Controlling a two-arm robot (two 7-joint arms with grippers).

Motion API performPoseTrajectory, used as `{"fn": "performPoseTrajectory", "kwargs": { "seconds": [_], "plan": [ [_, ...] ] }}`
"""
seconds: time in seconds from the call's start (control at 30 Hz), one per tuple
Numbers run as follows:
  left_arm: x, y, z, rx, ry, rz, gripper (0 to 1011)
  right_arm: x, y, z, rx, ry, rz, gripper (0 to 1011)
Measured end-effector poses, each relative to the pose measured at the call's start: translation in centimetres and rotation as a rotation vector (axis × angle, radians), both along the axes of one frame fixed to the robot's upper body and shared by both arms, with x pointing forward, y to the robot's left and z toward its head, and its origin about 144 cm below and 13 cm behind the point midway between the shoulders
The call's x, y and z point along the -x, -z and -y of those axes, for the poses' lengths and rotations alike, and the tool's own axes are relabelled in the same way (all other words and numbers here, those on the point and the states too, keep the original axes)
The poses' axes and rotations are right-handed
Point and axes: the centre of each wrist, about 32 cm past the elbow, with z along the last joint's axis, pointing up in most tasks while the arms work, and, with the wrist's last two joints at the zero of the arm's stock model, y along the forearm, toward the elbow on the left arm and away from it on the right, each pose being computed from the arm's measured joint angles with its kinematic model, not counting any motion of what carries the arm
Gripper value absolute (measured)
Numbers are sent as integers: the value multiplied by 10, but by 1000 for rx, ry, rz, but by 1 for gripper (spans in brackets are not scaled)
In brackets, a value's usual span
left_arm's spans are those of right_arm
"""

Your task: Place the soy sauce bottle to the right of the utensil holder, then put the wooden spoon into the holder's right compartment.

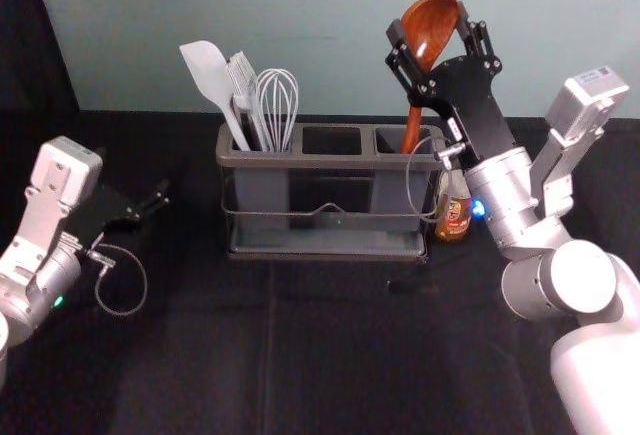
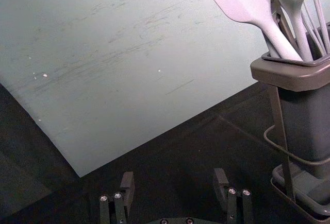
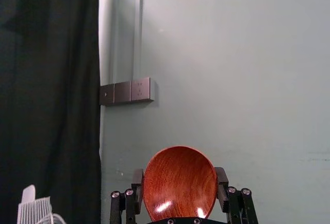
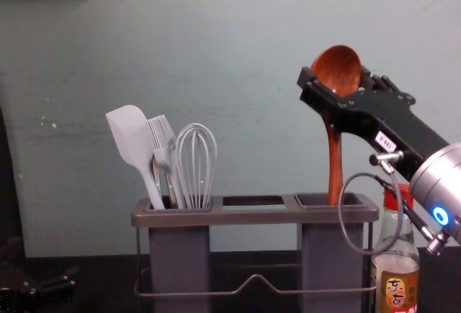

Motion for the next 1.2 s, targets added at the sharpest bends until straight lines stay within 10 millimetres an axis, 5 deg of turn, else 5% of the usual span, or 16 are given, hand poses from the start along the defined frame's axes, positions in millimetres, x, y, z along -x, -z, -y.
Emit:
{"fn": "performPoseTrajectory", "kwargs": {
  "seconds": [0.97,1.2],
  "plan": [
    [0,0,0,0,0,0,1005,14,29,-3,26,-19,-62,841],
    [0,0,0,0,0,0,1005,16,27,-3,19,-16,-54,994]
  ]
}}
